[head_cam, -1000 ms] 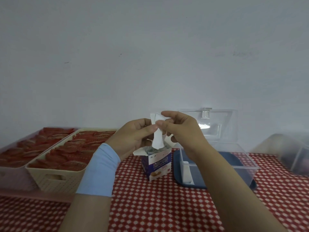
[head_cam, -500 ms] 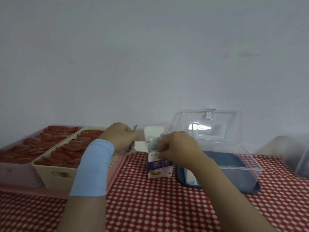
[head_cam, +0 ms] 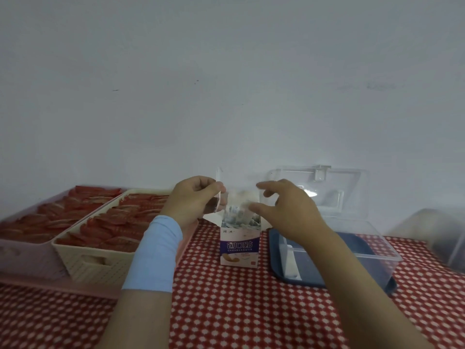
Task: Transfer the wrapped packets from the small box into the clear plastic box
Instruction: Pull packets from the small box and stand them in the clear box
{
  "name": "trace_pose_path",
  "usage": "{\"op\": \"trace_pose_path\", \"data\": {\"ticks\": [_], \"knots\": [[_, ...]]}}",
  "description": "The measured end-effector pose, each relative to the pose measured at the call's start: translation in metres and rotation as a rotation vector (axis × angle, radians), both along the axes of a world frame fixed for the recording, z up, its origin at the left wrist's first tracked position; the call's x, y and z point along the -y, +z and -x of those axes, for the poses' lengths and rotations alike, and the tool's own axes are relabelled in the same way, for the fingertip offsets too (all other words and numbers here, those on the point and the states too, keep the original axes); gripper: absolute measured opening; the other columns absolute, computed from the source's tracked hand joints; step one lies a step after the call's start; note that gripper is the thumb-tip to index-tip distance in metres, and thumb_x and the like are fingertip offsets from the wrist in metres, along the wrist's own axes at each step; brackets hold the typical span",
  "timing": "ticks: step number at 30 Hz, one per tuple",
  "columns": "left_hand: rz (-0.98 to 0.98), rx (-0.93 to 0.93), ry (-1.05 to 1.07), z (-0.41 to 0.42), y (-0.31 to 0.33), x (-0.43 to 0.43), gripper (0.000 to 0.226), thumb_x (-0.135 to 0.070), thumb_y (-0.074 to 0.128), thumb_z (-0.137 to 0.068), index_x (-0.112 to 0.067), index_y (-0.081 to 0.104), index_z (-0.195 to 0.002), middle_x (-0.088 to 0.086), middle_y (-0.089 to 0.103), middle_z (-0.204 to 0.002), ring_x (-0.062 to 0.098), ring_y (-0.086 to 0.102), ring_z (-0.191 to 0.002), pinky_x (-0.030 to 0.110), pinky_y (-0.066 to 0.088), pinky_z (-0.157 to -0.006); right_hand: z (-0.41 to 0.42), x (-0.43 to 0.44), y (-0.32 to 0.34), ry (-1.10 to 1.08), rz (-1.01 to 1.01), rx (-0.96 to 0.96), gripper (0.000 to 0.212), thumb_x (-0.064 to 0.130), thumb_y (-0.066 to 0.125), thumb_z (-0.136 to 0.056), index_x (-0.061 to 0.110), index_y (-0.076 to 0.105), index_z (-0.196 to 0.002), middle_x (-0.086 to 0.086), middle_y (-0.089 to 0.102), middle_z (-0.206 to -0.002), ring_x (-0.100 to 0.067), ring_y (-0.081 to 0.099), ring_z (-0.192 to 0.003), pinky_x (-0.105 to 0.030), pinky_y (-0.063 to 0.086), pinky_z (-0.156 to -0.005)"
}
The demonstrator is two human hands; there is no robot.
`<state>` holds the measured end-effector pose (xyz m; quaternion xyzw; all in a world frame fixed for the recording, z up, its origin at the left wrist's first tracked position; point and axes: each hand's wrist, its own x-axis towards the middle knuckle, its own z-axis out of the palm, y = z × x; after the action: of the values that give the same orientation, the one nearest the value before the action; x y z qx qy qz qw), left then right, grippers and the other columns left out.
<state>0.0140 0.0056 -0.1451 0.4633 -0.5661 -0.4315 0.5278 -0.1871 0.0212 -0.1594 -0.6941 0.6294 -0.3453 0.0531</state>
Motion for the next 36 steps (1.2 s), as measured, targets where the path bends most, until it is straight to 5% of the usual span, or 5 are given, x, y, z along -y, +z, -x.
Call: {"op": "trace_pose_path", "data": {"ticks": [5,10,17,28,36], "knots": [[0.019,-0.102,-0.011,0.007,-0.004,0.003,0.008,-0.011,0.065,-0.094,-0.003,0.066,-0.096,0.013,0.075,-0.102,0.029,0.076,-0.085,0.043,0.061,-0.080,-0.007,0.013,-0.017,0.071,-0.020,0.295,0.011,0.034,0.067,-0.094,0.030,0.077,-0.094,0.017,0.070,-0.088,0.001,0.063,-0.072,-0.019,0.052,-0.067],[0.071,-0.131,-0.008,0.011,-0.003,0.004,0.011,-0.012,0.066,-0.093,-0.002,0.065,-0.098,0.009,0.076,-0.100,0.026,0.076,-0.086,0.046,0.060,-0.083,0.002,0.011,-0.007,0.024,0.199,0.516,0.015,0.030,0.062,-0.098,0.024,0.073,-0.089,0.006,0.070,-0.079,-0.015,0.067,-0.075,-0.031,0.055,-0.069],[0.031,-0.188,-0.201,0.013,0.001,0.001,0.013,-0.014,0.061,-0.096,-0.004,0.065,-0.102,0.009,0.076,-0.102,0.023,0.073,-0.083,0.035,0.059,-0.073,0.009,-0.010,0.021,0.254,0.088,0.639,0.019,0.019,0.064,-0.097,0.011,0.075,-0.085,0.009,0.059,-0.056,0.001,0.046,-0.047,-0.009,0.038,-0.049],[-0.176,-0.288,-0.613,0.030,-0.004,-0.010,0.042,-0.031,0.055,-0.087,-0.003,0.064,-0.116,0.012,0.075,-0.100,0.022,0.073,-0.090,0.035,0.060,-0.079,-0.001,-0.010,0.017,0.250,0.122,0.520,0.017,0.024,0.066,-0.094,0.027,0.074,-0.079,0.008,0.073,-0.081,-0.015,0.065,-0.082,-0.022,0.047,-0.073],[-0.201,-0.392,-0.566,0.033,-0.003,-0.012,0.039,-0.024,0.062,-0.084,0.001,0.062,-0.114,0.013,0.072,-0.094,0.020,0.073,-0.081,0.030,0.060,-0.063,-0.006,-0.019,0.019,0.226,0.189,0.443,0.031,0.040,0.074,-0.085,0.036,0.063,-0.113,0.022,0.062,-0.111,-0.001,0.062,-0.097,-0.010,0.043,-0.074]]}}
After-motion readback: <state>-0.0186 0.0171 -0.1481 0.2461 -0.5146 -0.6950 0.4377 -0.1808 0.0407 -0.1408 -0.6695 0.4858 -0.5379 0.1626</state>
